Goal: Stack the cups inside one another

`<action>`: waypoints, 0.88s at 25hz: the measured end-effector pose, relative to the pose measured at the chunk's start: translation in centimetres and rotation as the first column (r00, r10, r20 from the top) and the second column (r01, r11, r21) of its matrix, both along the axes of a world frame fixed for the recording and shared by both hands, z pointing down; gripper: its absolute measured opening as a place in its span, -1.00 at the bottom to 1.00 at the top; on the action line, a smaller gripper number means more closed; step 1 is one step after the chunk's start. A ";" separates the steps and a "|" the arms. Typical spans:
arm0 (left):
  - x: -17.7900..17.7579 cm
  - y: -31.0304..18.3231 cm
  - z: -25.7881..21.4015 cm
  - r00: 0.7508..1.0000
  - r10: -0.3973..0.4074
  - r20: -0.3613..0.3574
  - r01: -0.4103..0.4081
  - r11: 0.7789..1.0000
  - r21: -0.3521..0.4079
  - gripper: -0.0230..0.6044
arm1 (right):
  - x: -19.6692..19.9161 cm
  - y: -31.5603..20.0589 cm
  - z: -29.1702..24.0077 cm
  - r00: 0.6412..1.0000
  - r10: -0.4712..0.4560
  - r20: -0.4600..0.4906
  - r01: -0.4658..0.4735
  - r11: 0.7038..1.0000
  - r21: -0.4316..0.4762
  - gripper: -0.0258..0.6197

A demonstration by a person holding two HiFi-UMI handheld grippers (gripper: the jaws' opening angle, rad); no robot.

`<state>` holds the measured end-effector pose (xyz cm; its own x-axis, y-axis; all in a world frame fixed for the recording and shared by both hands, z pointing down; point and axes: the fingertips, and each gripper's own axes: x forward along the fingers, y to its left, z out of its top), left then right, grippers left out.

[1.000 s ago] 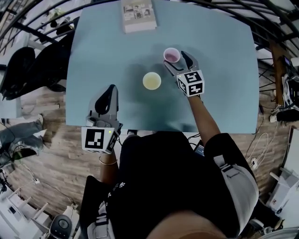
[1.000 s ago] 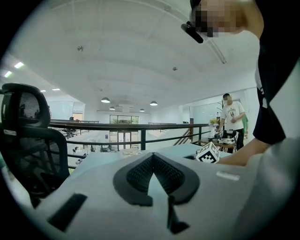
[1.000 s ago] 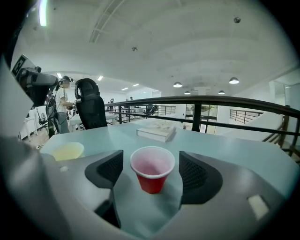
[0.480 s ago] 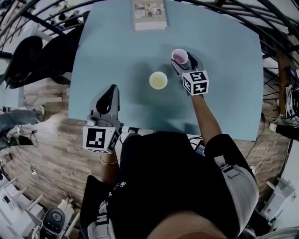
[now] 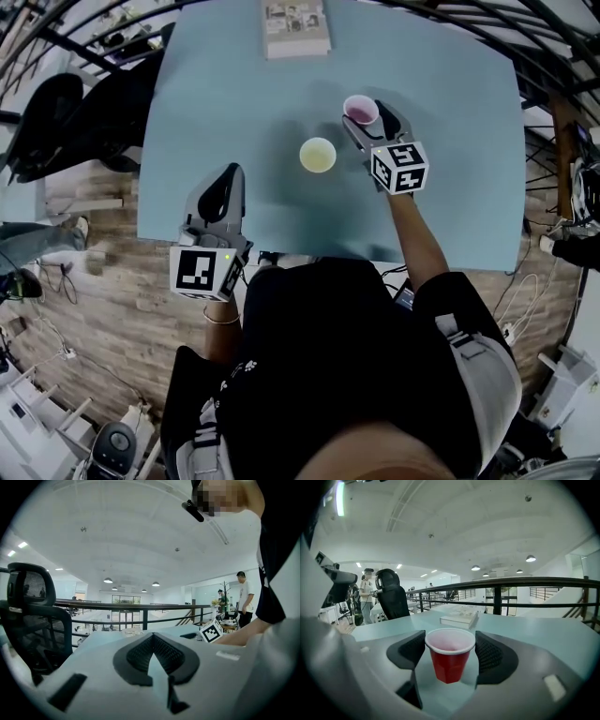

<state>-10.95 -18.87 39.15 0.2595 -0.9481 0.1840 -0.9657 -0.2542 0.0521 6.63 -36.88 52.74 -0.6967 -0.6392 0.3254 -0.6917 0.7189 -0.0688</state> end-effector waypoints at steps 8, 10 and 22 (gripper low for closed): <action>0.2 0.1 -0.5 0.999 0.045 -0.011 -0.045 0.999 0.024 -0.98 | -0.9 2.6 -4.6 0.997 -0.023 0.072 0.019 0.998 0.063 0.12; 0.3 0.1 -0.7 0.998 0.055 -0.014 -0.055 0.998 0.032 -0.98 | -1.3 3.4 -5.9 0.994 -0.035 0.101 0.028 0.997 0.075 0.12; -1.1 0.7 -1.1 0.998 0.065 -0.026 -0.064 0.997 0.045 -0.98 | -5.6 7.9 -7.6 0.978 -0.146 0.150 0.137 0.988 0.066 0.11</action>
